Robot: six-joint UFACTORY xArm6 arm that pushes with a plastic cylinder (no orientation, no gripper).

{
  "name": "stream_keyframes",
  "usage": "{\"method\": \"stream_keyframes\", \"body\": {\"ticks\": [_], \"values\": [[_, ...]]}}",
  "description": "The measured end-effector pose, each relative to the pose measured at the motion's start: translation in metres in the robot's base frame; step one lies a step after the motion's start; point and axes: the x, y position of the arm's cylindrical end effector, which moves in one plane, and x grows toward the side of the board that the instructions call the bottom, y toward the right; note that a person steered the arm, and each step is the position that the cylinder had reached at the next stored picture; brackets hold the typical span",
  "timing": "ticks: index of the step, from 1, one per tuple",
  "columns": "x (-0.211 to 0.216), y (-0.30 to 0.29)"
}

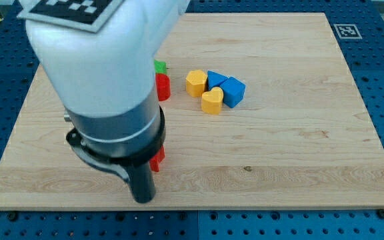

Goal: Move the red star to the bottom of red circle

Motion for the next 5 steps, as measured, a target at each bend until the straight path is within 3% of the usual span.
{"method": "stream_keyframes", "body": {"ticks": [1, 5], "values": [[-0.024, 0.000], [-0.041, 0.020]]}}
